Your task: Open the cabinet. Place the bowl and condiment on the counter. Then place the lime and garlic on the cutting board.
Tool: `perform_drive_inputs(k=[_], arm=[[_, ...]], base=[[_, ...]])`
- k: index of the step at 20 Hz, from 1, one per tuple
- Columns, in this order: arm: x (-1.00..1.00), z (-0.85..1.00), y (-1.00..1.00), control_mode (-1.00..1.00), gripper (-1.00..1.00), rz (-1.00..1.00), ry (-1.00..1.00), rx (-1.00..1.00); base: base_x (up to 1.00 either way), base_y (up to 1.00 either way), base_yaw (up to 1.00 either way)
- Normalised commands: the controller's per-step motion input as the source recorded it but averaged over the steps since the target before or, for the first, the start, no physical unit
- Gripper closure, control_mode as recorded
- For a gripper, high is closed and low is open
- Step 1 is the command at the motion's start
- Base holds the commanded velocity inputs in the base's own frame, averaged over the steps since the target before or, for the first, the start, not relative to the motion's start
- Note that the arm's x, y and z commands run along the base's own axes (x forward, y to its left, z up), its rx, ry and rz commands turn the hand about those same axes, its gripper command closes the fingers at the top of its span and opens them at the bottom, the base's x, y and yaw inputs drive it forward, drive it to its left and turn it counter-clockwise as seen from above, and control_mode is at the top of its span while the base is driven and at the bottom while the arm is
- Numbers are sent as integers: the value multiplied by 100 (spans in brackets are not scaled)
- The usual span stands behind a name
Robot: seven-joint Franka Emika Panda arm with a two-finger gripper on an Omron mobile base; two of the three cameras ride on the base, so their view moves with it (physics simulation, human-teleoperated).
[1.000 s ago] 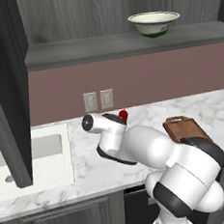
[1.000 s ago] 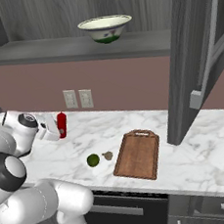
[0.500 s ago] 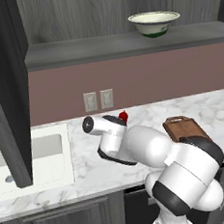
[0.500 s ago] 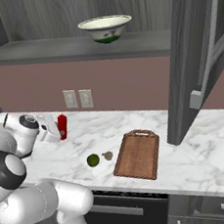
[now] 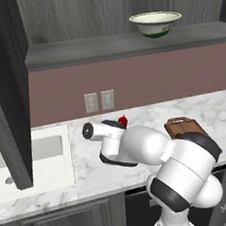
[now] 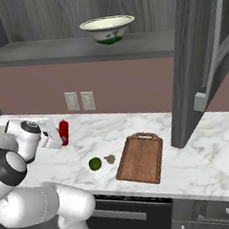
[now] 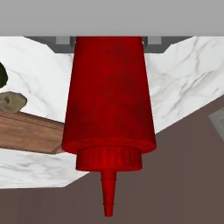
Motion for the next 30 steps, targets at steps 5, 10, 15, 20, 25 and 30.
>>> perform_drive_inputs(k=[5, 10, 15, 20, 25, 30], arm=[[1, -17, 10, -100, 100, 0, 0, -2], [0, -13, 12, -100, 100, 0, 0, -3], [0, -12, 11, -100, 100, 0, 0, -2], [0, -11, 7, -100, 100, 0, 0, -1], [0, -11, 5, -100, 100, 0, 0, -1], [0, -15, 4, -100, 100, 0, 0, -1]], base=[[0, 0, 0], [0, 0, 0], [0, 0, 0], [0, 0, 0], [0, 0, 0], [0, 0, 0]])
